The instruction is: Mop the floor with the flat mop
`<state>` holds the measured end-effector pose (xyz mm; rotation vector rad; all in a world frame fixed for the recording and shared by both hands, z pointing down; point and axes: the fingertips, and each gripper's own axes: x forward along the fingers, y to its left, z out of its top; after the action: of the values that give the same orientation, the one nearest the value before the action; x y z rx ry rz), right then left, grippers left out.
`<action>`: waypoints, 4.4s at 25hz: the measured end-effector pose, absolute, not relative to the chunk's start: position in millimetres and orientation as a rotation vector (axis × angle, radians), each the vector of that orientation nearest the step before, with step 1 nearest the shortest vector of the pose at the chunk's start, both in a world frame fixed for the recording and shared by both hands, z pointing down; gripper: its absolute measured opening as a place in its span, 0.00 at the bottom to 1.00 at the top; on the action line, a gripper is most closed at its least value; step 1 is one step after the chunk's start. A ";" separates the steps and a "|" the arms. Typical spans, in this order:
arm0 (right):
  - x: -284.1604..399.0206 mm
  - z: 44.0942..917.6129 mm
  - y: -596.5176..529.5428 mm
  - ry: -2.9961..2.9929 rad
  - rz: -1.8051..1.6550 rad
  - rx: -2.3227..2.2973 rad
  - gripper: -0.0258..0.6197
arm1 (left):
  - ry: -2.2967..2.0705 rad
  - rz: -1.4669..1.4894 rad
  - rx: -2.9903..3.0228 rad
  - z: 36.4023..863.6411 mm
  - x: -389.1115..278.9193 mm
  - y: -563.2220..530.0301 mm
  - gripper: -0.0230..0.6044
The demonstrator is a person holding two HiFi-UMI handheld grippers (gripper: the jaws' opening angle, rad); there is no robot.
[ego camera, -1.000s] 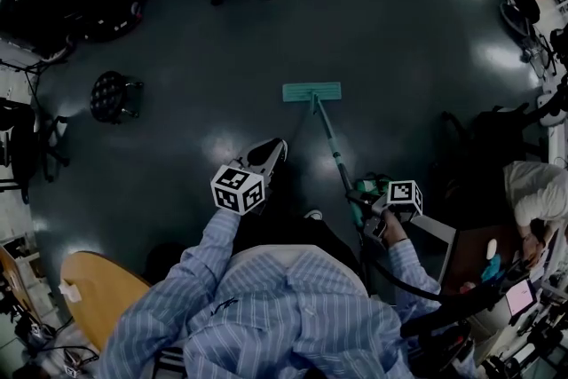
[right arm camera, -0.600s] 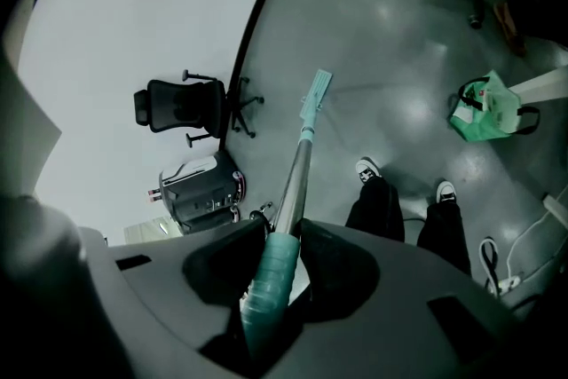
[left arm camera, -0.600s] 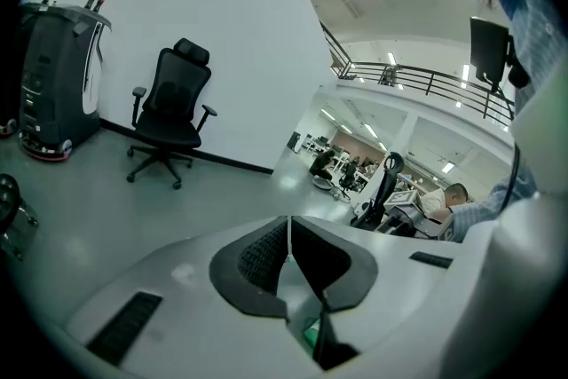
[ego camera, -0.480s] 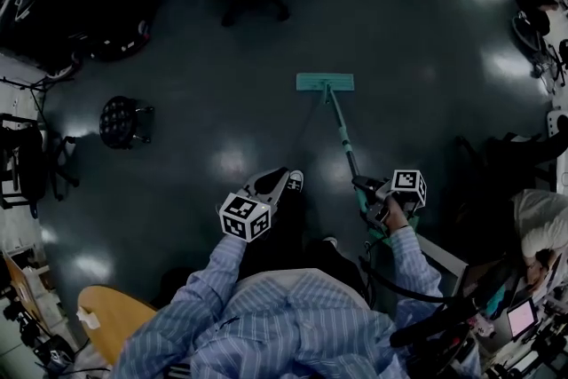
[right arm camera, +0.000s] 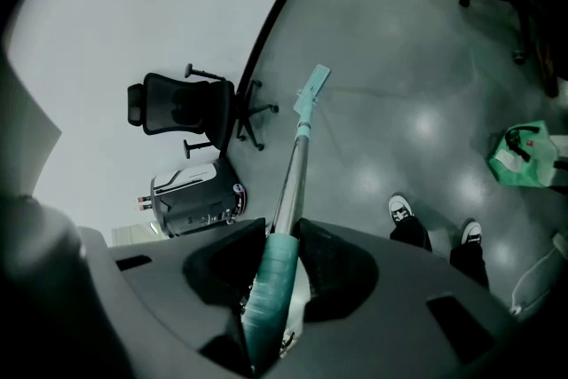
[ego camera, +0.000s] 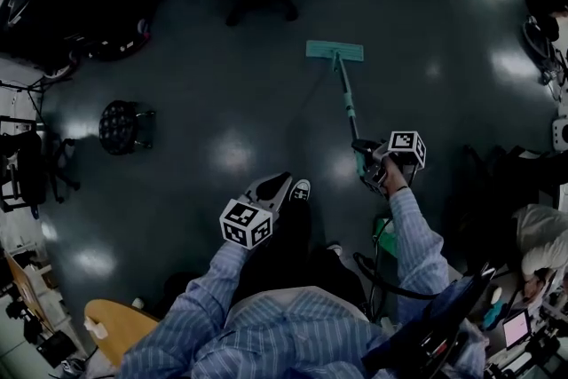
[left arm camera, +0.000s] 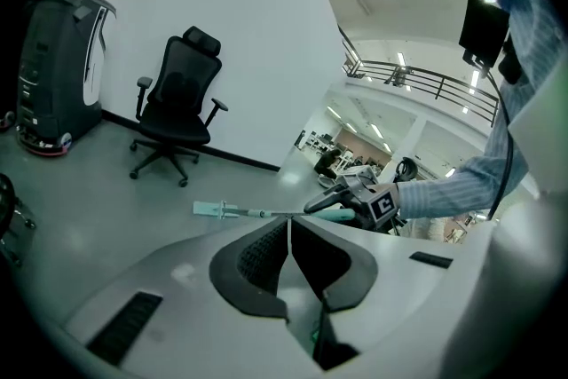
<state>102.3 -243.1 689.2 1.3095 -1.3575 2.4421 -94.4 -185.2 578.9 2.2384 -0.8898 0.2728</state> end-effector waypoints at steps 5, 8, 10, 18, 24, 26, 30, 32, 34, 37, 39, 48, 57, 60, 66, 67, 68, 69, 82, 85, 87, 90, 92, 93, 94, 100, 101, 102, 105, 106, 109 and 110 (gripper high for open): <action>109.8 699.7 -327.8 -1.371 2.422 1.368 0.23 | -0.896 0.258 2.229 588.5 -100.6 -200.7 0.06; 114.9 701.6 -371.7 -1.379 2.413 1.414 0.23 | -0.901 0.256 2.206 595.9 -105.9 -201.8 0.06; 115.7 704.1 -399.4 -1.383 2.402 1.435 0.23 | -0.907 0.260 2.188 600.8 -111.3 -202.2 0.06; 103.6 725.9 -481.0 -1.351 2.357 1.499 0.22 | -0.982 0.223 2.088 625.6 -140.2 -201.1 0.06; 104.1 728.6 -489.9 -1.312 2.324 1.568 0.22 | -0.999 0.222 2.069 635.4 -159.0 -189.5 0.06; 105.4 725.2 -487.9 -1.315 2.328 1.583 0.22 | -1.008 0.213 2.069 633.7 -161.9 -191.1 0.06; 111.2 720.2 -462.6 -1.322 2.334 1.561 0.22 | -1.003 0.202 2.094 628.4 -159.1 -189.6 0.06; 111.6 715.8 -439.5 -1.325 2.338 1.544 0.22 | -0.995 0.205 2.111 621.8 -157.0 -184.4 0.06; 112.7 708.6 -412.0 -1.327 2.349 1.523 0.22 | -0.987 0.203 2.130 611.9 -152.3 -179.1 0.06; 119.6 704.1 -364.4 -1.321 2.356 1.500 0.22 | -0.978 0.195 2.162 601.1 -140.3 -168.5 0.06; 123.2 705.6 -330.4 -1.323 2.358 1.482 0.22 | -0.974 0.190 2.177 598.5 -132.1 -157.1 0.06; 129.1 686.8 -165.3 -1.312 2.367 1.396 0.22 | -0.940 0.199 2.215 572.5 -98.3 -76.6 0.06; 161.2 669.9 -2.4 -1.323 2.369 1.298 0.22 | -1.032 0.158 2.274 539.2 -85.2 -18.1 0.06; 161.3 666.6 54.1 -1.322 2.368 1.273 0.22 | -1.072 0.127 2.285 528.0 -84.4 5.7 0.06; 160.8 667.3 167.6 -1.316 2.378 1.221 0.22 | -1.101 0.104 2.269 532.6 -77.3 79.2 0.06; 162.8 667.4 183.2 -1.317 2.376 1.216 0.22 | -1.101 0.102 2.265 535.2 -74.6 91.1 0.06; 164.7 667.7 198.3 -1.318 2.374 1.209 0.22 | -1.100 0.101 2.262 537.9 -71.7 102.8 0.06; 166.1 668.6 213.2 -1.318 2.374 1.198 0.22 | -1.095 0.102 2.260 540.7 -68.7 114.4 0.06; 192.1 649.0 337.4 -1.324 2.295 1.067 0.22 | -1.005 0.136 2.352 529.6 -32.8 182.5 0.06; 198.2 643.3 353.3 -1.323 2.286 1.045 0.22 | -1.003 0.142 2.358 527.3 -28.3 194.2 0.06; 200.9 640.9 363.4 -1.320 2.288 1.034 0.22 | -0.999 0.151 2.363 526.4 -26.0 200.9 0.06; 202.2 637.9 375.0 -1.313 2.269 1.003 0.22 | -1.003 0.162 2.368 524.7 -27.2 206.4 0.06; 204.3 637.4 377.7 -1.317 2.269 1.000 0.22 | -1.017 0.159 2.367 523.8 -28.6 207.6 0.06; 206.0 638.0 378.2 -1.321 2.275 1.004 0.22 | -1.027 0.155 2.366 523.7 -28.5 208.3 0.06; 207.5 638.6 378.4 -1.325 2.283 1.009 0.22 | -1.036 0.151 2.364 523.7 -28.0 209.1 0.06; 201.6 635.7 372.3 -1.363 2.327 1.027 0.23 | -1.038 0.152 2.368 522.5 -27.0 205.8 0.06; 199.6 635.8 372.4 -1.367 2.329 1.024 0.23 | -1.030 0.160 2.373 522.4 -26.3 205.1 0.06; 197.6 636.1 373.1 -1.370 2.330 1.020 0.23 | -1.024 0.168 2.379 522.1 -25.7 204.6 0.06; 191.9 637.5 377.4 -1.370 2.338 1.006 0.23 | -1.013 0.190 2.389 521.9 -24.5 204.1 0.06; 190.4 638.1 379.2 -1.368 2.343 1.003 0.23 | -1.012 0.195 2.387 522.9 -24.3 204.1 0.06; 187.2 639.4 382.9 -1.360 2.360 0.995 0.23 | -1.014 0.197 2.378 527.1 -25.2 203.5 0.06; 186.0 639.7 383.3 -1.359 2.364 0.993 0.23 | -1.017 0.194 2.376 527.8 -26.8 202.7 0.06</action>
<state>186.0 383.3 639.7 0.9932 -1.3585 2.3640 -26.8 202.7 527.8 2.3760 -1.0168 0.1941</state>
